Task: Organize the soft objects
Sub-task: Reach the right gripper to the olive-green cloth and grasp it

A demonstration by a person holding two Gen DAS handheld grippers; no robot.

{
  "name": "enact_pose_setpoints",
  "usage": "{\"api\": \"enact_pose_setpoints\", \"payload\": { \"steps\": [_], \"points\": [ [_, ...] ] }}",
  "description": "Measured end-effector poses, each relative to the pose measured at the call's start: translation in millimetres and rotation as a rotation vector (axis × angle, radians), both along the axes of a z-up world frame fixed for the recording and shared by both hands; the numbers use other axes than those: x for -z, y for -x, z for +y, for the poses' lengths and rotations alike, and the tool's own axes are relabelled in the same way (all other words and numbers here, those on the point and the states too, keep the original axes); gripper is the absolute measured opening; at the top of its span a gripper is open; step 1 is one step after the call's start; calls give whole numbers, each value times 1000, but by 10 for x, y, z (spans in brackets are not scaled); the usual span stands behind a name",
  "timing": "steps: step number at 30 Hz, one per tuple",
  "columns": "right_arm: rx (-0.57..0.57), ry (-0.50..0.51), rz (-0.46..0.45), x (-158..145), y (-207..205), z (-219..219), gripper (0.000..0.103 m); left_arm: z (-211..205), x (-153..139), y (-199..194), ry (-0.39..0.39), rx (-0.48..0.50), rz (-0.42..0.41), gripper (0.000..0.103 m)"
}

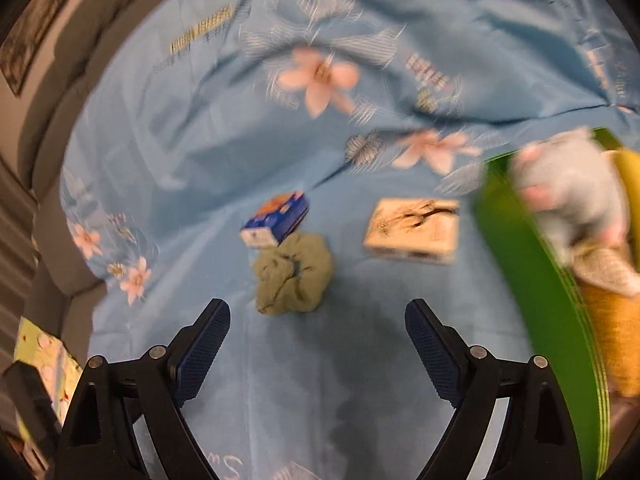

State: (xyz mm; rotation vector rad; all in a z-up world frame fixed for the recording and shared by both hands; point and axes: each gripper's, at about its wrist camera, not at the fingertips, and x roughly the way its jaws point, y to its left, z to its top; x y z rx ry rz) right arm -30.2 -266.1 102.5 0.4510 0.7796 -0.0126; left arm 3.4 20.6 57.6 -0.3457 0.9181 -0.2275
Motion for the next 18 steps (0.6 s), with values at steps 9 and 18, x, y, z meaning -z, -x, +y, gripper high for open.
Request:
{"api": "enact_pose_setpoints", "payload": {
  "steps": [9, 18],
  "points": [
    [-95, 129, 107, 427, -742, 524, 90, 68, 13, -55, -42, -35, 11, 90],
    [-65, 240, 98, 622, -947, 585, 32, 172, 45, -78, 4, -60, 36, 90]
  ]
}}
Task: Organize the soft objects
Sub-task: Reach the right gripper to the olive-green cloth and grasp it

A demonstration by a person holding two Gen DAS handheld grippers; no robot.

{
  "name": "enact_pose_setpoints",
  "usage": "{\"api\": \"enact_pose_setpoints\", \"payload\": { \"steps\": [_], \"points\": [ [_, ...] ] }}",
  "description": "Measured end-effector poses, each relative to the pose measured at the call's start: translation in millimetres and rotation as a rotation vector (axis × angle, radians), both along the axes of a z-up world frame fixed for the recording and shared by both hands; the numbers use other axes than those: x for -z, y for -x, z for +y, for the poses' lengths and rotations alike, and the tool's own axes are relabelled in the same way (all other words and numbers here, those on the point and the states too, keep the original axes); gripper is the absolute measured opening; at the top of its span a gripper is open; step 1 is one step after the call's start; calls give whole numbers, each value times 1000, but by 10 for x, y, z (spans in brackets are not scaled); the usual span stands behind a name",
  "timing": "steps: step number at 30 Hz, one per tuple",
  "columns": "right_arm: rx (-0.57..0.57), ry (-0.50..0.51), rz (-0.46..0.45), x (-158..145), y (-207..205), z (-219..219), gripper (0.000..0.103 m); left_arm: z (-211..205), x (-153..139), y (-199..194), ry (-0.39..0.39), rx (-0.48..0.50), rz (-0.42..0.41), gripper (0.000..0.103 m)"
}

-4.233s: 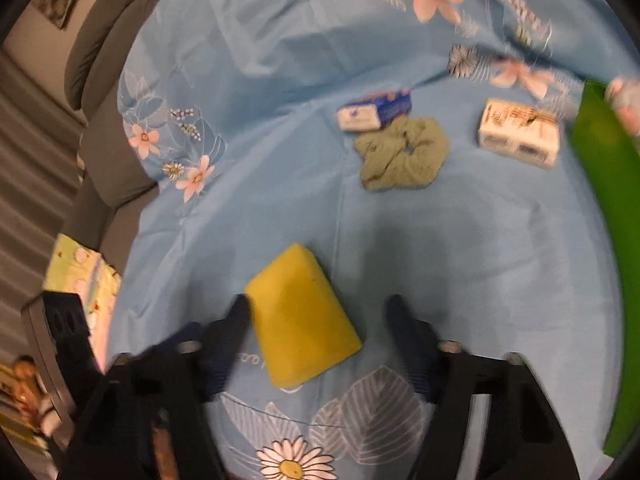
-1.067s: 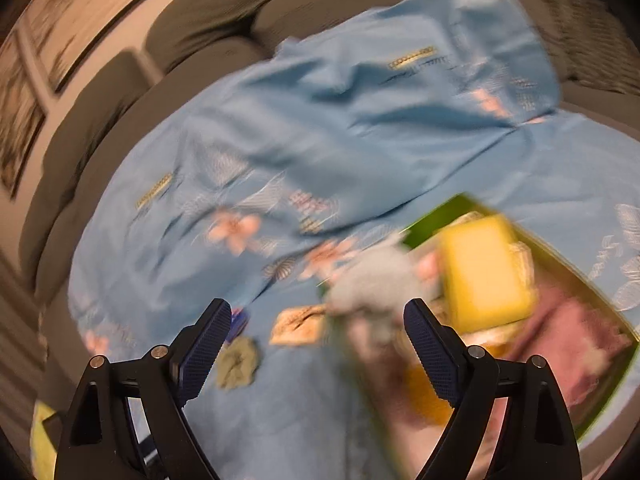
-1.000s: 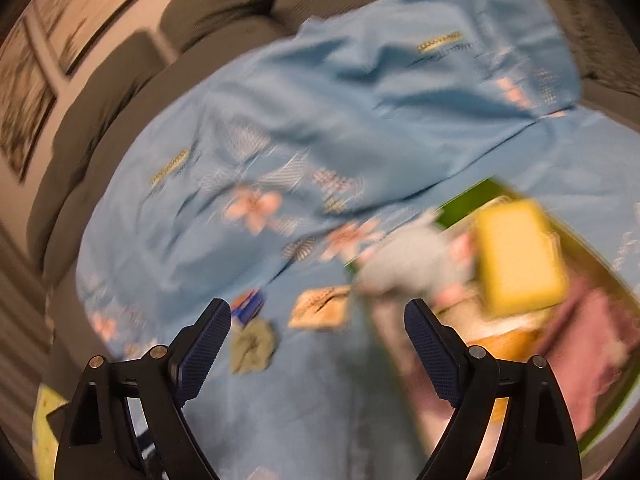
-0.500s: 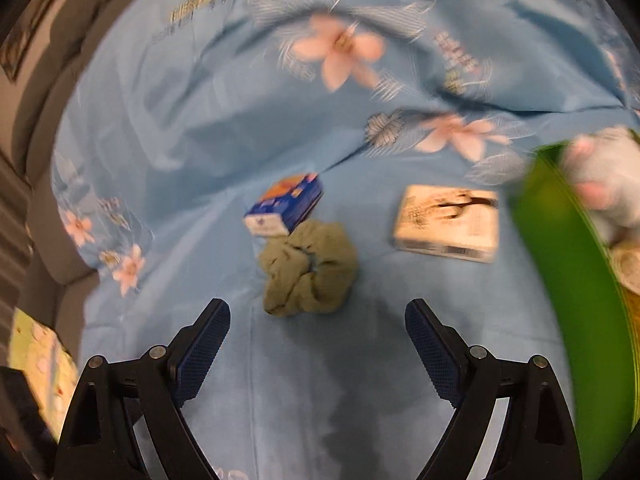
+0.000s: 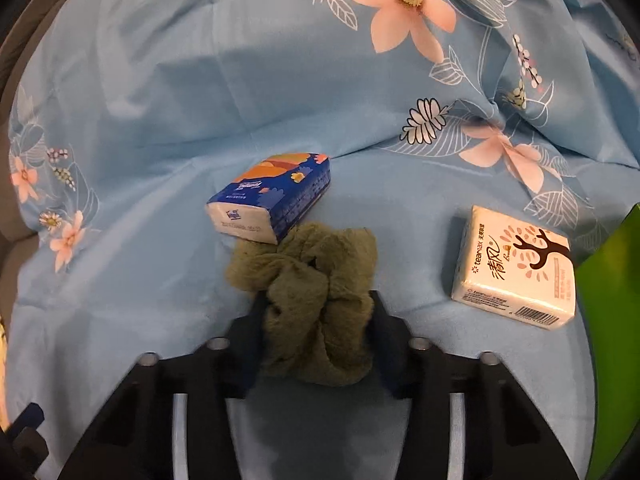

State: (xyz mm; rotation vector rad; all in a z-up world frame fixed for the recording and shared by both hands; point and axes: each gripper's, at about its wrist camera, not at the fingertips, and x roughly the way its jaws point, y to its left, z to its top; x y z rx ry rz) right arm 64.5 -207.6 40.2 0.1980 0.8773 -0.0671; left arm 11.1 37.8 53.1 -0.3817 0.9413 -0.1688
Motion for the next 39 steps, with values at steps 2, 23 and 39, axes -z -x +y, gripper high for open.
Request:
{"api": "enact_pose_setpoints", "payload": {
  "steps": [2, 23, 39],
  "points": [
    [-10, -14, -7, -13, 24, -11, 24, 16, 0, 3, 7, -5, 1, 90],
    [-219, -159, 136, -196, 1192, 422, 56, -121, -75, 334, -20, 63, -1, 90],
    [-88, -370, 75, -244, 1434, -15, 71, -638, 224, 401, 93, 268, 75, 63]
  ]
}}
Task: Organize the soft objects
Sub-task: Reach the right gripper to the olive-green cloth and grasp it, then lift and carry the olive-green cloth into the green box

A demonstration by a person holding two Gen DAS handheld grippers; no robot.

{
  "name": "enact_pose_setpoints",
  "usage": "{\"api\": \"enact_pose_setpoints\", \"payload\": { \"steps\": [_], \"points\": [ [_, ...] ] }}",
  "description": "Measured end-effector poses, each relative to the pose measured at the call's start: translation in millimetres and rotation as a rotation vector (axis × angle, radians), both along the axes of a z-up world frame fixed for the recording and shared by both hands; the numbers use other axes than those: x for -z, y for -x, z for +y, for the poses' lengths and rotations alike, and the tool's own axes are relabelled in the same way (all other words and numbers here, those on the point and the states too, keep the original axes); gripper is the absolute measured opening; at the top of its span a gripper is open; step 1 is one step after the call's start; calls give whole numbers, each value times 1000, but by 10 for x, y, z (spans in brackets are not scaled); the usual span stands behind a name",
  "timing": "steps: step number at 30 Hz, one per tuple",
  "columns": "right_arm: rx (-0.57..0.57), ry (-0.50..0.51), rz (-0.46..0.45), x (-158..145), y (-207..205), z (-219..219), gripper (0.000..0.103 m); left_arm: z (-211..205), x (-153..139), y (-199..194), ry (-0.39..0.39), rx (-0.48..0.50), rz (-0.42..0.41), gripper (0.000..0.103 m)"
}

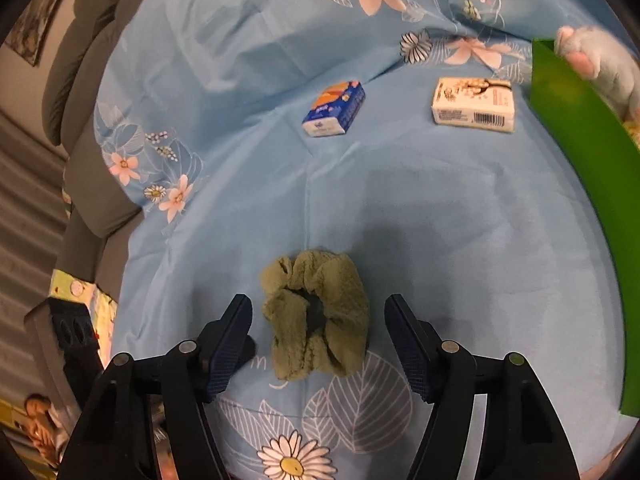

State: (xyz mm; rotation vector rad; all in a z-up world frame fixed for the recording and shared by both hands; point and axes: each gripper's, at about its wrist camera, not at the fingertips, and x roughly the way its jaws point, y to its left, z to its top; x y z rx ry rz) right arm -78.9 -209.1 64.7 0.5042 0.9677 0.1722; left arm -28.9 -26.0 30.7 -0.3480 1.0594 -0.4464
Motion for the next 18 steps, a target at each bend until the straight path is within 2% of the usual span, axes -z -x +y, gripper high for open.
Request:
{"api": "enact_pose_setpoints", "payload": {
  "steps": [4, 8, 10, 14, 18],
  "points": [
    [0, -24, 39, 132, -158, 1, 64, -183, 83, -52, 8, 46, 11, 39],
    [-13, -60, 93, 315, -287, 11, 49, -265, 155, -112, 11, 69, 23, 21],
    [-23, -80, 116, 404, -337, 16, 44, -293, 149, -127, 2, 85, 17, 17],
    [-62, -79, 103, 438, -361, 57, 34, -299, 157, -158, 18, 91, 15, 12],
    [-83, -68, 86, 430, -338, 117, 31, -307, 97, -133, -1, 95, 0, 10]
  ]
}}
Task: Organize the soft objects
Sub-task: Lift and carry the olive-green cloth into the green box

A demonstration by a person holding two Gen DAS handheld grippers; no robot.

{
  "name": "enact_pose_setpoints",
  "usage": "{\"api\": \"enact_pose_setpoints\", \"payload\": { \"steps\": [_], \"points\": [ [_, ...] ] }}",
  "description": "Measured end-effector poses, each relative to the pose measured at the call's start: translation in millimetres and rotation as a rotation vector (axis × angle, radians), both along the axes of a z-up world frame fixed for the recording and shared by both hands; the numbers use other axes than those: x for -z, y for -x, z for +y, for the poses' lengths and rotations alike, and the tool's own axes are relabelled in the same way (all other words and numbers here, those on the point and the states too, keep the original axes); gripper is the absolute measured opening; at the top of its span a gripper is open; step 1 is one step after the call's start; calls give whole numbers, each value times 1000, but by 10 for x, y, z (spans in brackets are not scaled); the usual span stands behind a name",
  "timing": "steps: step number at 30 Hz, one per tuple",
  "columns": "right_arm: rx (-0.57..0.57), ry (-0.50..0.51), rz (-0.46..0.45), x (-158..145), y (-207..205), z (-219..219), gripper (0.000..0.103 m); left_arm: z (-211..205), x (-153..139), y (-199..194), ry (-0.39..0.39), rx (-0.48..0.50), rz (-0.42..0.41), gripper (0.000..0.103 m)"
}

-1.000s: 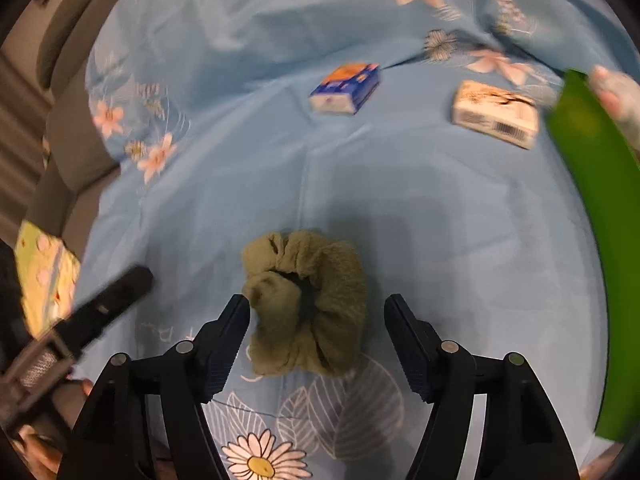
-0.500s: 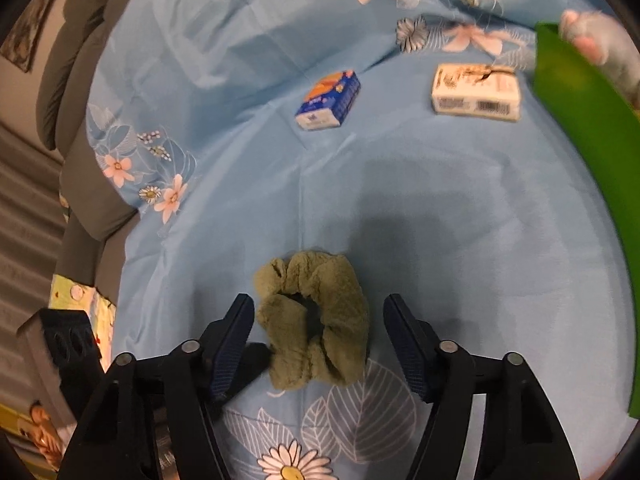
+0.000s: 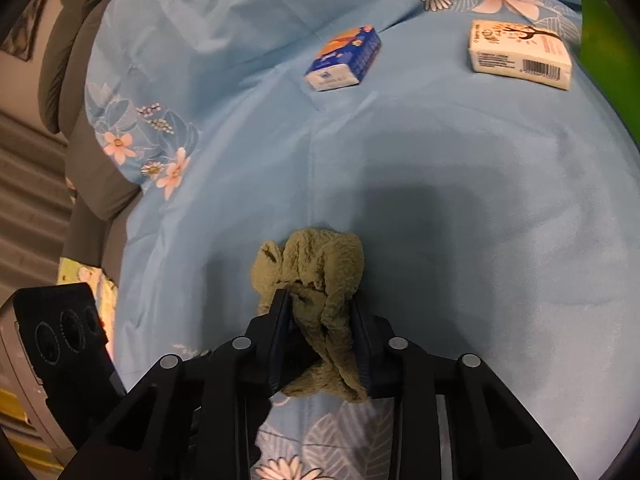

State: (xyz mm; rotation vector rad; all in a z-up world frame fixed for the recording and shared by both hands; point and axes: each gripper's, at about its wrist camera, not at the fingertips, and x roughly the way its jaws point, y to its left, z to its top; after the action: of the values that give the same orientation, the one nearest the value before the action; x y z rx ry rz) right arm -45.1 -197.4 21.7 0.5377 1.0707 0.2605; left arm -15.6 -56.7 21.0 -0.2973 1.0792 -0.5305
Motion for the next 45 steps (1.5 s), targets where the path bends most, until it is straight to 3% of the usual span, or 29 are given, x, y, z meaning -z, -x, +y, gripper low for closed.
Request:
{"api": "enact_pose_setpoints", "payload": {
  "steps": [10, 30, 45],
  "points": [
    [8, -34, -110, -268, 179, 108, 31, 77, -307, 180, 14, 8, -125, 9],
    [58, -15, -237, -634, 414, 74, 31, -145, -631, 316, -6, 7, -258, 10],
    [181, -40, -344, -982, 758, -686, 31, -1067, -1019, 414, -30, 123, -369, 10]
  ]
}}
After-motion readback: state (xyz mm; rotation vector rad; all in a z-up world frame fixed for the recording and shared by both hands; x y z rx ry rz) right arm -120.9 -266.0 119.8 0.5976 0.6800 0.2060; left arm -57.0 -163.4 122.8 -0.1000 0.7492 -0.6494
